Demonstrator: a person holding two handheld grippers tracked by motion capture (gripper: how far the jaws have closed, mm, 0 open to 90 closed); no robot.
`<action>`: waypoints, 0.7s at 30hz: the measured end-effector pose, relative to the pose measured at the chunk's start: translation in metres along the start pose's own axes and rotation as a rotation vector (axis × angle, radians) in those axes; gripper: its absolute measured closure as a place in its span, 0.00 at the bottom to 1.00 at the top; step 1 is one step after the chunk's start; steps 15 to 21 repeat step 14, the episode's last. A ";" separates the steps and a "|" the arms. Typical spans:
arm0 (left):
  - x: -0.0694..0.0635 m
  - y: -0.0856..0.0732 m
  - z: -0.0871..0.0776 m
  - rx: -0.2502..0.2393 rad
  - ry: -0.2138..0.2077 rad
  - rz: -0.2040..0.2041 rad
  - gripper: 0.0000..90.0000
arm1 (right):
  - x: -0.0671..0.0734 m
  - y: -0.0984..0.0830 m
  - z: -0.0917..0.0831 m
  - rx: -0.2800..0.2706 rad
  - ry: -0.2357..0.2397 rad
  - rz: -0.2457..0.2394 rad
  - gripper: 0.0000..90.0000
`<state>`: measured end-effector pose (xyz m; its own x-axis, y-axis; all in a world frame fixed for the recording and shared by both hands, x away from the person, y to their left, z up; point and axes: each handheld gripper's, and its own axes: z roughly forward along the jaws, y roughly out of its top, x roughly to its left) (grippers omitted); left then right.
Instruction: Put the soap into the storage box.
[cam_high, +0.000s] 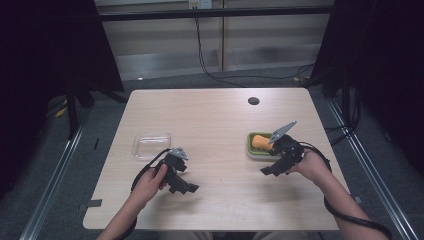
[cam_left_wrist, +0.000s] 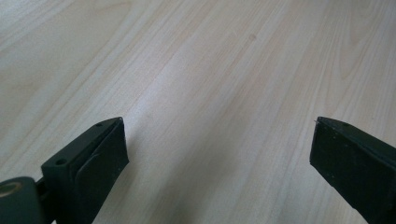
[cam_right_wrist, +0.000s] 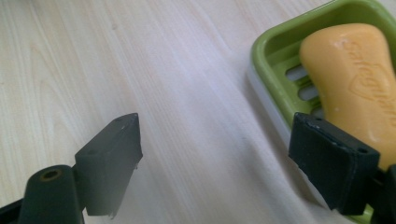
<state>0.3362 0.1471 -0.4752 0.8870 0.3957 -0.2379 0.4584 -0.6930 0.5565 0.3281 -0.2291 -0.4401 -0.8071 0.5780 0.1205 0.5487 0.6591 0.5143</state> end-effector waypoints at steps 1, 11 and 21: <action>0.000 0.000 0.000 0.004 0.001 0.008 0.05 | 0.002 -0.002 0.001 -0.003 -0.004 -0.008 0.19; 0.000 0.000 0.001 0.013 0.004 0.007 0.05 | 0.016 -0.017 0.009 -0.060 0.030 0.038 0.18; -0.001 0.001 0.001 0.004 0.004 0.000 0.05 | 0.021 -0.021 0.013 -0.091 0.018 0.036 0.18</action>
